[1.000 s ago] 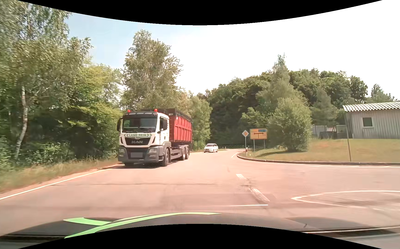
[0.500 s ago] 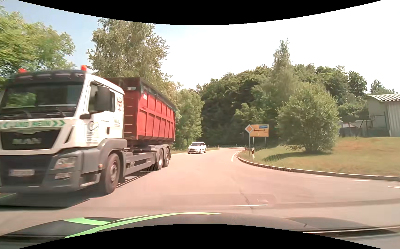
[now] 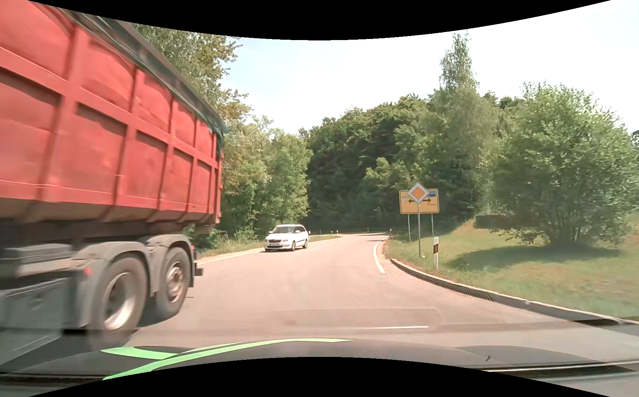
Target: Follow the waypoints while adhering to traffic rules and regulations
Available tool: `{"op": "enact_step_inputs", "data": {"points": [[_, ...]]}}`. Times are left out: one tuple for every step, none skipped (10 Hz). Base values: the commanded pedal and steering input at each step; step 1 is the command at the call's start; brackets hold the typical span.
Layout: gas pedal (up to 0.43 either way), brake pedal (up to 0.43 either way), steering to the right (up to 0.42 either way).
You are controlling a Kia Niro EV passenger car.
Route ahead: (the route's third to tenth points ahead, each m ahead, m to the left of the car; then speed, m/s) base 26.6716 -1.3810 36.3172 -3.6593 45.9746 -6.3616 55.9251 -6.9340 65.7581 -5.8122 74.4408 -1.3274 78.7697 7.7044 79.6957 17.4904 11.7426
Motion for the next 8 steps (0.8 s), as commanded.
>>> {"op": "enact_step_inputs", "data": {"points": [[0.047,0.0,0.031],[0.047,0.0,0.031],[0.047,0.0,0.031],[0.047,0.0,0.031],[0.059,0.0,0.031],[0.059,0.0,0.031],[0.059,0.0,0.031],[0.059,0.0,0.031]]}}
